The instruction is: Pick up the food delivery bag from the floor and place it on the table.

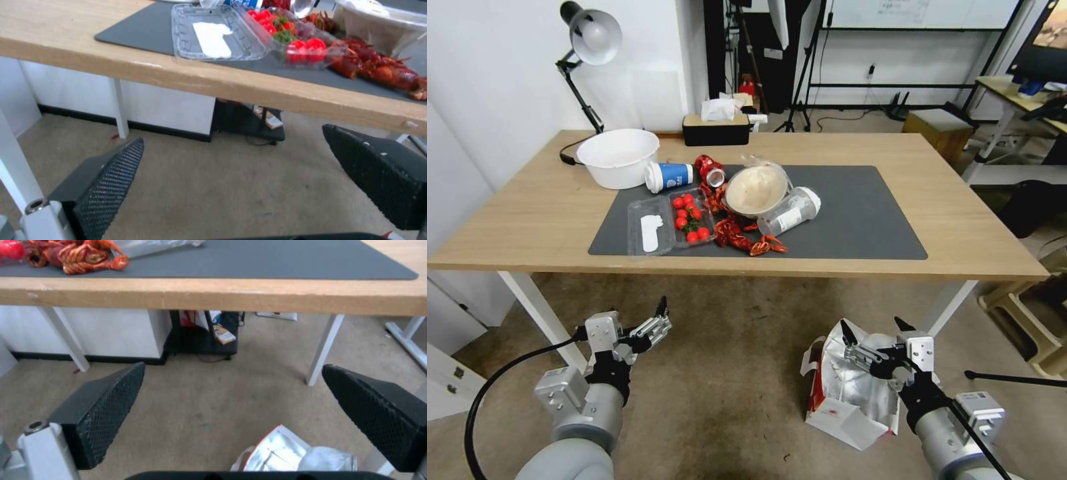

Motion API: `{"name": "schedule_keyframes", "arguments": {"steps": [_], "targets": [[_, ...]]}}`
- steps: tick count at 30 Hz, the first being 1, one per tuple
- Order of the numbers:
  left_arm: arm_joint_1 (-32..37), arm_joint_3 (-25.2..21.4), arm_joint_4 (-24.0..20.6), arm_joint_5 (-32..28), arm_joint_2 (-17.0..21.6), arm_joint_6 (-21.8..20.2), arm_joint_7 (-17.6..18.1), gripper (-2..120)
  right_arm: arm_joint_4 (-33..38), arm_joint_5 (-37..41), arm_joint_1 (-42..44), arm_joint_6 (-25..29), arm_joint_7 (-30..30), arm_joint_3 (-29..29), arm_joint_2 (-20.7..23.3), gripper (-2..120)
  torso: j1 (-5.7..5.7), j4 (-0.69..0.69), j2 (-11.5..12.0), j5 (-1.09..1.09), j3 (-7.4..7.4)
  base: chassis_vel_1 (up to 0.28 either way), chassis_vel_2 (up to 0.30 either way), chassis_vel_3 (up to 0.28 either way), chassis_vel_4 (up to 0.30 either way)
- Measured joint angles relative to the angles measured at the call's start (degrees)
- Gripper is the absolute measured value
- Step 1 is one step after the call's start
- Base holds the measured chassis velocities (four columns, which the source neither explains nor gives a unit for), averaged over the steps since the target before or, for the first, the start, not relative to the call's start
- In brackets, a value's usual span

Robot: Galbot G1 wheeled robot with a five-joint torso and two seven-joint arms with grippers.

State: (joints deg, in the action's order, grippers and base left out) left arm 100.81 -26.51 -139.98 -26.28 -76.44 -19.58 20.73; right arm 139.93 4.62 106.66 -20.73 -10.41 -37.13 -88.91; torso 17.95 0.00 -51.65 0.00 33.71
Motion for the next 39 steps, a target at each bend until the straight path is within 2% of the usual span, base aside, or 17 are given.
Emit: {"name": "schedule_keyframes", "arguments": {"steps": [13, 39], "targets": [[-0.2, 0.2, 0.5, 0.1, 0.2, 0.1, 0.0, 100, -0.4, -0.2, -0.1, -0.2, 0.0, 0.2, -0.1, 100, -1.67, 0.00, 3.9, 0.00, -2.19, 0.000, 0.000, 0.000, 0.000], [-0.5, 0.2, 1.1, 0.1, 0.2, 0.4, 0.0, 100, -0.9, -0.2, -0.3, -0.3, 0.0, 0.1, 0.0, 100, -4.32, 0.00, 10.4, 0.00, -6.05, 0.000, 0.000, 0.000, 0.000]]}}
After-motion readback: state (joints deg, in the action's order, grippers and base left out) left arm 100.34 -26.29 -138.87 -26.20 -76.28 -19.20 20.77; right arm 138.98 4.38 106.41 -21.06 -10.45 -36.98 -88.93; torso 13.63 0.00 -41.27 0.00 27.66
